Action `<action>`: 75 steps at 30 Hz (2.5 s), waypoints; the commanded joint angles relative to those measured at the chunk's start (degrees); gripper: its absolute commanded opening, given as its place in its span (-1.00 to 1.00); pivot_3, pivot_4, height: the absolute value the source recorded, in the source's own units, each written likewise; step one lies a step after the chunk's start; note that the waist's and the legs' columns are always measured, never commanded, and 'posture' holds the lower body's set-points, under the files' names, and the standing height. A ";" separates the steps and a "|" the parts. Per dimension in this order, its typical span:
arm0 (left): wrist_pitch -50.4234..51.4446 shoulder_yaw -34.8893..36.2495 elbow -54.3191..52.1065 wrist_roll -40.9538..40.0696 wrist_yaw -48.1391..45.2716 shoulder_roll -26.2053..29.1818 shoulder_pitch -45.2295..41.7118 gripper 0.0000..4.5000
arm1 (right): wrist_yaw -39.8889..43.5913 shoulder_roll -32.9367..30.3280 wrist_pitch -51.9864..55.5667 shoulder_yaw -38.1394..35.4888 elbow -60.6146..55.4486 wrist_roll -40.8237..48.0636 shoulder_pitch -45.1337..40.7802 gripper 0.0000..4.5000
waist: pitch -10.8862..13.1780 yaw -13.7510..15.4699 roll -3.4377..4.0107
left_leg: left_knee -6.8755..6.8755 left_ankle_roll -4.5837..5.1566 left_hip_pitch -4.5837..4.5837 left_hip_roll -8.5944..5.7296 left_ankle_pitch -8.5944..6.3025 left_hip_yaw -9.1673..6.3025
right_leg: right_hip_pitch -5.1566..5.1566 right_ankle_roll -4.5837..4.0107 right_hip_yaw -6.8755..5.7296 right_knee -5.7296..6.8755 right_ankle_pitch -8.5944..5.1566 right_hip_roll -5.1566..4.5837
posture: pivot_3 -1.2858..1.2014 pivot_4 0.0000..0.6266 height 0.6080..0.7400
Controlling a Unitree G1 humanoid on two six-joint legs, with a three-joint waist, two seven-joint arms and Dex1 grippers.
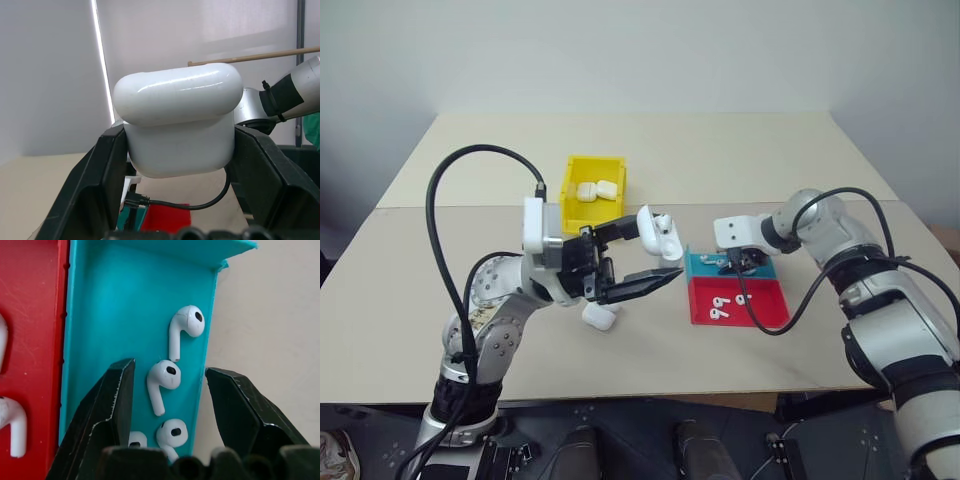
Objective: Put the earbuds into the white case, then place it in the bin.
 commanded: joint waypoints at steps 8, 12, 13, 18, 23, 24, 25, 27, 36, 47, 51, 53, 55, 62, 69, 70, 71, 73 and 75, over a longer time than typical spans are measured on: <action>-0.59 0.94 -3.04 -0.69 1.15 0.91 0.58 0.37 | 0.94 1.09 -1.95 -1.45 3.88 -2.75 -1.54 -0.22 | -0.01 -0.02 0.01 | 0.01 0.00 0.10 0.00 0.00 0.00 | 0.08 -0.01 0.00 0.03 0.00 0.00 | 0.03 -0.52 1.00; -0.54 1.02 -3.22 -0.79 1.10 1.20 0.75 0.37 | 1.51 0.98 -2.27 -2.22 3.63 -2.55 -0.89 -0.72 | -0.01 0.00 0.02 | 0.01 0.00 0.14 0.00 0.00 0.00 | 0.10 -0.01 0.00 0.05 0.01 0.00 | 0.03 -0.52 1.00; -0.52 1.05 -3.21 -0.86 1.06 1.28 0.75 0.37 | 1.20 1.01 -1.97 -2.54 3.51 -2.50 -0.79 -0.72 | -0.01 0.00 0.01 | 0.01 0.00 0.13 0.00 0.00 0.00 | 0.10 -0.01 0.00 0.06 0.01 0.00 | 0.03 -0.52 1.00; -0.50 0.90 -2.69 -1.06 0.54 1.41 0.45 0.37 | 1.31 0.29 0.25 -5.40 1.74 -0.88 -0.35 -0.72 | -0.01 -0.01 0.01 | 0.01 0.00 0.13 0.00 0.00 0.01 | 0.09 -0.01 0.00 0.05 0.01 0.00 | 0.03 -0.52 1.00; -0.52 0.33 -1.57 -1.33 0.00 0.76 -0.57 0.37 | 5.75 -3.60 14.20 -16.54 -10.39 9.94 1.70 -0.72 | 0.03 0.21 0.08 | 0.02 0.00 0.06 0.00 0.00 0.01 | 0.06 -0.01 0.01 0.04 0.01 0.00 | 0.03 -0.52 1.00; -0.51 0.30 -1.36 -1.43 -0.16 0.66 -0.71 0.37 | 6.89 -4.31 19.52 -19.27 -15.00 13.12 3.02 -0.72 | 0.04 0.30 0.10 | 0.01 0.00 0.03 0.00 0.00 0.00 | 0.05 0.00 0.00 0.03 0.01 0.00 | 0.03 -0.52 1.00; -0.49 0.22 -1.04 -1.66 -0.57 0.54 -0.89 0.37 | 8.95 -5.25 26.69 -22.70 -21.73 18.32 5.61 -0.72 | 0.04 0.45 0.10 | 0.01 0.00 0.02 0.00 0.00 0.01 | 0.04 0.00 0.00 0.03 0.01 -0.01 | 0.03 -0.52 1.00; -0.47 0.03 -0.34 -1.89 -1.36 0.33 -1.33 0.37 | 11.30 -6.70 37.35 -28.43 -33.64 27.35 11.31 -0.72 | 0.04 0.77 0.11 | 0.00 0.00 0.02 0.01 0.00 -0.03 | 0.06 0.00 -0.03 0.01 0.01 0.00 | 0.03 -0.52 1.00; -0.27 -2.03 3.48 -1.82 -4.24 -2.06 -4.87 0.37 | -10.06 0.44 77.14 -57.25 -68.32 67.20 22.72 -0.72 | 0.03 1.49 0.13 | 0.08 0.00 0.04 0.01 0.00 -0.07 | 0.08 0.02 -0.03 0.07 0.09 0.03 | 0.03 -0.52 1.00; 0.21 -3.92 6.70 -1.21 -5.30 -4.53 -8.02 0.37 | -36.25 4.05 80.19 -59.46 -86.66 99.37 30.37 -0.72 | 0.03 1.42 0.13 | 0.08 0.02 -0.04 0.01 0.01 -0.12 | 0.08 0.05 -0.04 0.01 0.08 0.03 | 0.03 -0.52 1.00; 0.28 -4.79 6.81 -0.91 -5.09 -5.43 -8.36 0.37 | -40.04 2.09 77.59 -57.46 -88.87 103.36 33.08 -0.72 | 0.03 1.43 0.13 | 0.08 0.02 -0.04 0.01 0.01 -0.12 | 0.09 0.07 -0.04 0.00 0.07 0.03 | 0.03 -0.52 1.00; 0.27 -5.10 6.79 -0.87 -5.10 -5.65 -8.40 0.37 | -40.57 0.82 76.50 -56.26 -90.08 103.86 34.31 -0.72 | 0.03 1.41 0.13 | 0.08 0.02 -0.04 0.01 0.01 -0.13 | 0.09 0.08 -0.04 -0.01 0.06 0.03 | 0.03 -0.52 1.00; 0.32 -5.16 6.79 -0.97 -5.16 -5.62 -8.43 0.37 | -40.78 -0.28 75.26 -54.97 -90.89 103.96 35.16 -0.72 | 0.03 1.37 0.13 | 0.08 0.02 -0.04 0.01 0.01 -0.13 | 0.09 0.09 -0.04 -0.01 0.06 0.03 | 0.03 -0.52 1.00; 0.31 -5.19 6.97 -0.80 -5.15 -5.38 -8.49 0.37 | -39.78 -2.97 71.71 -52.20 -91.52 106.03 36.64 -0.72 | 0.03 1.37 0.12 | 0.08 0.03 -0.04 0.01 0.02 -0.15 | 0.09 0.18 -0.04 -0.01 0.00 0.03 | 0.03 -0.52 1.00; 0.18 -5.10 6.81 -0.71 -5.07 -5.29 -8.22 0.37 | -39.25 -5.41 69.39 -50.15 -92.28 107.27 37.77 -0.72 | 0.03 1.42 0.12 | 0.08 0.03 -0.06 0.01 0.02 -0.16 | 0.09 0.19 -0.04 -0.05 -0.01 0.03 | 0.03 -0.52 1.00; 0.11 -5.11 6.78 -0.67 -5.09 -5.31 -8.14 0.37 | -39.11 -5.73 69.09 -49.79 -92.50 106.91 37.99 -0.72 | 0.03 1.42 0.12 | 0.08 0.03 -0.06 0.01 0.02 -0.16 | 0.09 0.22 -0.04 -0.04 -0.03 0.03 | 0.03 -0.52 1.00; 0.04 -5.09 6.75 -0.65 -5.13 -5.31 -8.07 0.37 | -38.94 -6.14 68.90 -49.31 -92.73 106.24 38.28 -0.72 | 0.03 1.43 0.12 | 0.08 0.03 -0.06 0.01 0.02 -0.17 | 0.09 0.25 -0.05 -0.04 -0.05 0.04 | 0.03 -0.52 1.00; -0.07 -5.05 6.70 -0.58 -5.19 -5.32 -7.97 0.37 | -38.57 -7.07 68.68 -48.41 -93.15 104.76 38.67 -0.72 | 0.03 1.46 0.12 | 0.08 0.03 -0.06 0.01 0.02 -0.17 | 0.09 0.29 -0.05 -0.04 -0.08 0.03 | 0.03 -0.52 1.00; -0.08 -4.93 6.59 -0.63 -5.26 -5.28 -7.90 0.37 | -38.13 -7.93 68.18 -47.67 -93.43 103.45 38.93 -0.72 | 0.03 1.45 0.12 | 0.08 0.03 -0.06 0.01 0.02 -0.17 | 0.09 0.29 -0.05 -0.05 -0.08 0.03 | 0.03 -0.52 1.00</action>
